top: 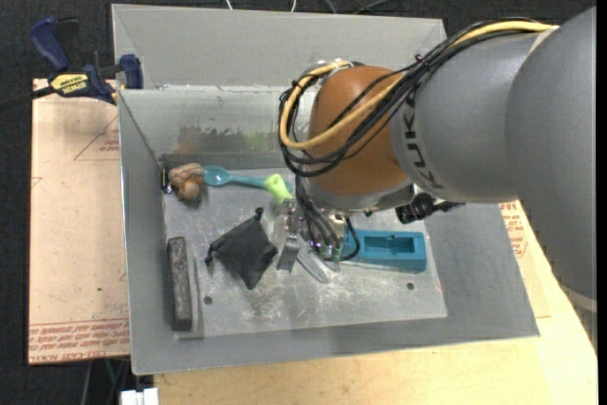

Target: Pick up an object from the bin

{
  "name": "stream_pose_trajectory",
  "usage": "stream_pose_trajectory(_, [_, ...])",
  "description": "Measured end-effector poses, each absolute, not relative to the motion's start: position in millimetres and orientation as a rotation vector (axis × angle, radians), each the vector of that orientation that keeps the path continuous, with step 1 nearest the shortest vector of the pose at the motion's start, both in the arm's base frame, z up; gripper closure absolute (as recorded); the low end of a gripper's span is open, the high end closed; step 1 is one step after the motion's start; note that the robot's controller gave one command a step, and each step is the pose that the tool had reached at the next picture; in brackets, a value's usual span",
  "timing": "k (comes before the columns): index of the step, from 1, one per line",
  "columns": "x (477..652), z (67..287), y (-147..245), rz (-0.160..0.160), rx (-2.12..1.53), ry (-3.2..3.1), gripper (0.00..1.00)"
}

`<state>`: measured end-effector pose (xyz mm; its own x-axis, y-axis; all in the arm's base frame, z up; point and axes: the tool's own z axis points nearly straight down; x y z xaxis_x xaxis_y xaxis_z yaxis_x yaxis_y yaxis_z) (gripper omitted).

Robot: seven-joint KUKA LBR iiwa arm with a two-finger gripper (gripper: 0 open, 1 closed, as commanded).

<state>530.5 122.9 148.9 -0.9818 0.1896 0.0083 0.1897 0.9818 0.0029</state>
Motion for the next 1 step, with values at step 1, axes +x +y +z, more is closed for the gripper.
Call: stream_pose_trajectory(1, [519.1, 217.4, 116.0, -0.004, -0.232, -3.124, 1.0])
